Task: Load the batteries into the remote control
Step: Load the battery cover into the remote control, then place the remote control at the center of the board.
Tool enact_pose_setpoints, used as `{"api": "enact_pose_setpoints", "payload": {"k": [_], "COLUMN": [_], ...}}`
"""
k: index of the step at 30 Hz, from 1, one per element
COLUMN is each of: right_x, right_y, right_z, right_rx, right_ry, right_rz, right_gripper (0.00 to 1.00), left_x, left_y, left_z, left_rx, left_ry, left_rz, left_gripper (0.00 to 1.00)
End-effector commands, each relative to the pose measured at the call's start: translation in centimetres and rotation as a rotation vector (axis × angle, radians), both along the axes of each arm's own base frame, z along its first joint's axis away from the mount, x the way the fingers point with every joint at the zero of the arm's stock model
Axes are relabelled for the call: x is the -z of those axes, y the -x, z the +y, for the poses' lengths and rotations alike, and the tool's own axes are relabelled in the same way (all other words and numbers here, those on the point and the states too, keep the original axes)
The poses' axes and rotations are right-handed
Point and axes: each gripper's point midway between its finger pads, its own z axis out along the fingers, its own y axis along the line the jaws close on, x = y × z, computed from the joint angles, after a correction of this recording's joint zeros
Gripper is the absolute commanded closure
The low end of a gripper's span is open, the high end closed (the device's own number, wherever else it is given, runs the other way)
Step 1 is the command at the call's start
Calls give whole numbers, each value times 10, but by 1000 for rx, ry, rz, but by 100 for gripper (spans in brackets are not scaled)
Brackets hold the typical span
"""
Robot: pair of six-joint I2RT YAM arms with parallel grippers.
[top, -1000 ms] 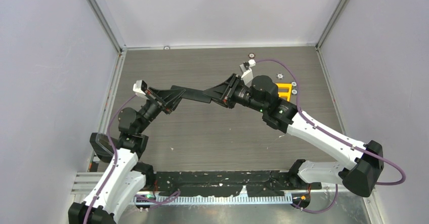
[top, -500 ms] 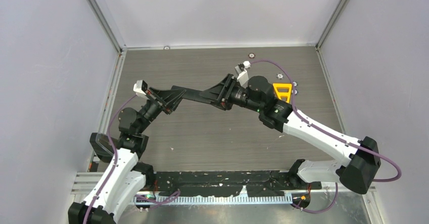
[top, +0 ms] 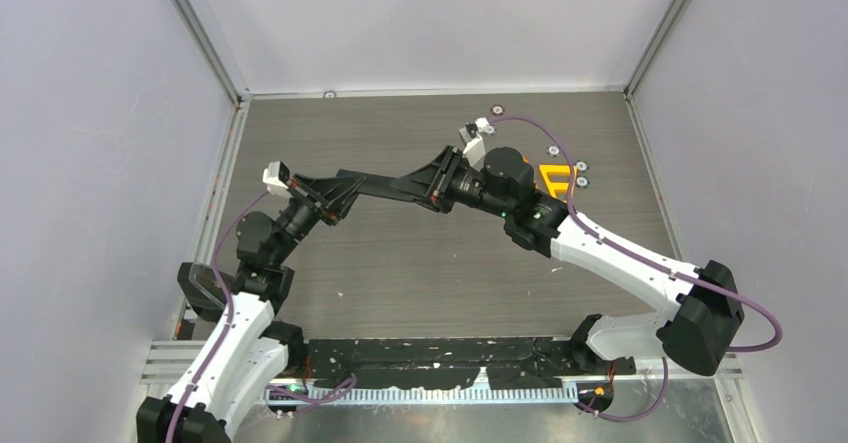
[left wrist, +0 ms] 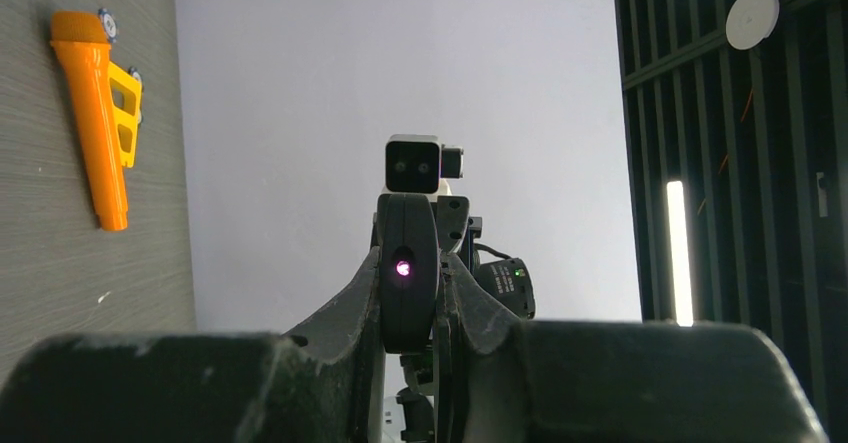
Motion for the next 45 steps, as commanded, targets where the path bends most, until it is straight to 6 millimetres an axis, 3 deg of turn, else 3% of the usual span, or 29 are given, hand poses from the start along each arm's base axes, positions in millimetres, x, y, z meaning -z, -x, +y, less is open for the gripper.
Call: {"api": "enact_pose_setpoints", "payload": {"k": [1,3,5,7,9,11,17,22,27,33,40,45], "right_x": [-8,-9,-9,-12,-13,-15,-16,-15,-5,-8,-19,-31], "right_y": [-2,-2,-2,-2,-3,-4,-1,18,36,57,66,80], "right_z": [9,10,7,1,-8,-20,-54,-61,-67,-67,-64,-42], "right_rx": [-17,-21,-19,-18,-21,-31,-76,-192,-281,-374,-424,-503], "right_ry": [-13,-16,-19,-13,0,7,67,132,189,132,79,56], "right_rz": [-26,-27,-31,-78,-130,-171,-287,-356,-364,-372,-402,-488], "right_gripper": [84,81,66,34,22,17,13,13,13,13,14,17], "left_x": [-20,-19,-15,-13,-6,1,-5,-19,-25,-30,-30,-39], "left_y": [9,8,6,7,9,12,30,50,55,60,61,75], "left_z": [-1,0,0,-1,-3,-5,-16,-27,-30,-32,-33,-34], "left_rx": [21,13,12,34,67,110,306,497,571,625,644,675], "left_ry": [20,23,20,7,-10,-21,11,-43,-84,-125,-147,-211], "left_rz": [-87,-87,-82,-91,-86,-78,-67,-131,-173,-227,-252,-362], "left_gripper": [100,100,100,100,100,100,100,100,100,100,100,100]}}
